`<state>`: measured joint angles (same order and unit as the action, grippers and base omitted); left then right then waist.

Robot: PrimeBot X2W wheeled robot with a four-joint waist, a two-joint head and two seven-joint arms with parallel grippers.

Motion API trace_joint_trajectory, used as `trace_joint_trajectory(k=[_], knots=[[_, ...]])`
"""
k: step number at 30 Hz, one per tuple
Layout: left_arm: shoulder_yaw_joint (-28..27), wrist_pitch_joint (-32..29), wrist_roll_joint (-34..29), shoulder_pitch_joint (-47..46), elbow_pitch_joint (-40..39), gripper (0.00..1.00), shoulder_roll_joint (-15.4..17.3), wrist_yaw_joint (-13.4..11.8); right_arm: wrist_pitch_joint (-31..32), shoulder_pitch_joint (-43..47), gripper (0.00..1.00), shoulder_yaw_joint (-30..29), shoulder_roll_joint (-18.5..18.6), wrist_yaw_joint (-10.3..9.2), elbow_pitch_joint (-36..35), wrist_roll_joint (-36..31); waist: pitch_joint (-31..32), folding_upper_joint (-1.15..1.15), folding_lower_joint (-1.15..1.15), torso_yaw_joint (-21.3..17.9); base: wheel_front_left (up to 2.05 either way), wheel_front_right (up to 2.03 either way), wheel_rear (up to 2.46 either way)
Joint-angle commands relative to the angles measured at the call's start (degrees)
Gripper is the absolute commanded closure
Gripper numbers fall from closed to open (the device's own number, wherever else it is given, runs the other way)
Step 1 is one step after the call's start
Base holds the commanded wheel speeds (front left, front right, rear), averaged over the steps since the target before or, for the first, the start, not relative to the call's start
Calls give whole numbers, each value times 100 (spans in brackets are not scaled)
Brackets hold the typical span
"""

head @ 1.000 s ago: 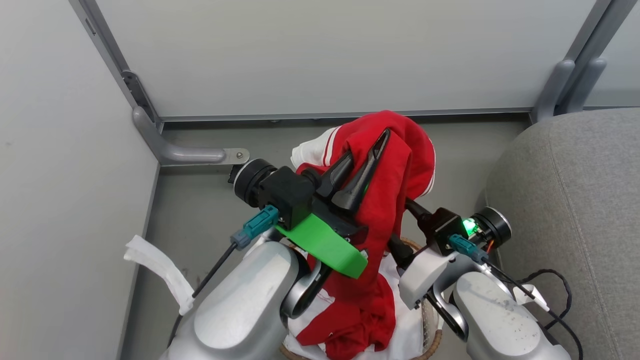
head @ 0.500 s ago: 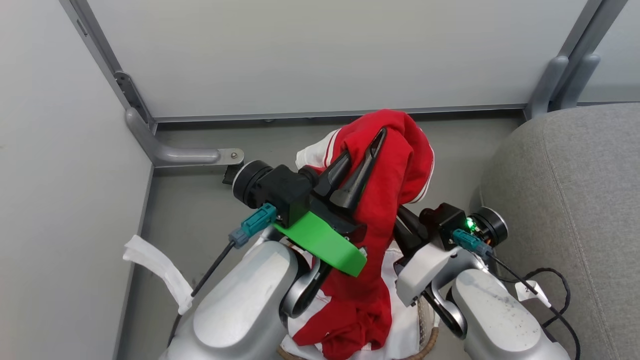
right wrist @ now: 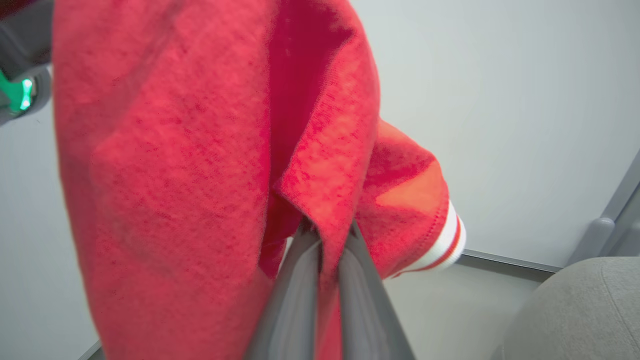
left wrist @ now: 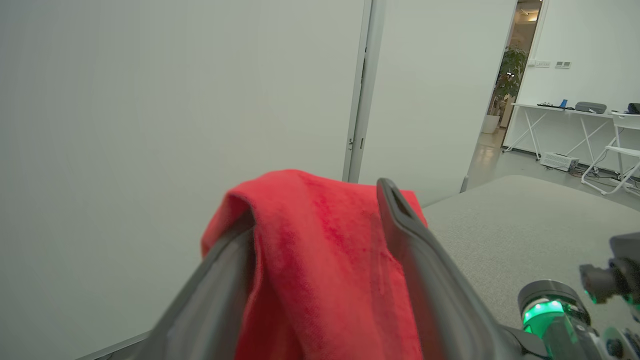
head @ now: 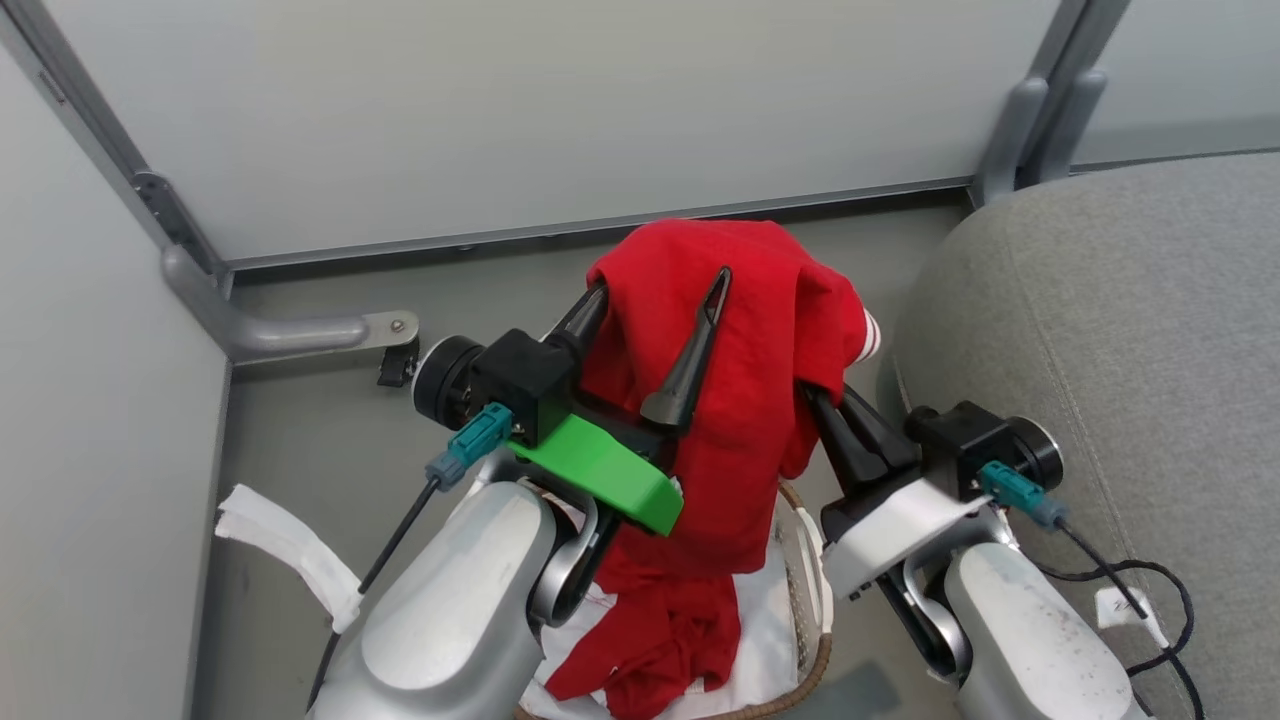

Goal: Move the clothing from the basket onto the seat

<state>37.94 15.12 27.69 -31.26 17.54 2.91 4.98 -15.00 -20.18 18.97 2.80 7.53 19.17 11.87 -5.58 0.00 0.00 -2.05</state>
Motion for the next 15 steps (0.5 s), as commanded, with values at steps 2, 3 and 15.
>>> trace_joint_trajectory(k=[2,3,15], knots=[[-99,5,-111,99,94,0,9,22,-26,167,100,-197,24,-8,-209,60,-83,0,0,-573,0,0,0],[-129,5,-142,115,125,0,8,38,-26,213,100,-262,26,-7,-264,75,-97,0,0,-683,0,0,0],[-451,6,-373,396,294,0,11,189,-26,704,100,-933,25,-8,-814,163,-113,0,0,-1949,0,0,0]])
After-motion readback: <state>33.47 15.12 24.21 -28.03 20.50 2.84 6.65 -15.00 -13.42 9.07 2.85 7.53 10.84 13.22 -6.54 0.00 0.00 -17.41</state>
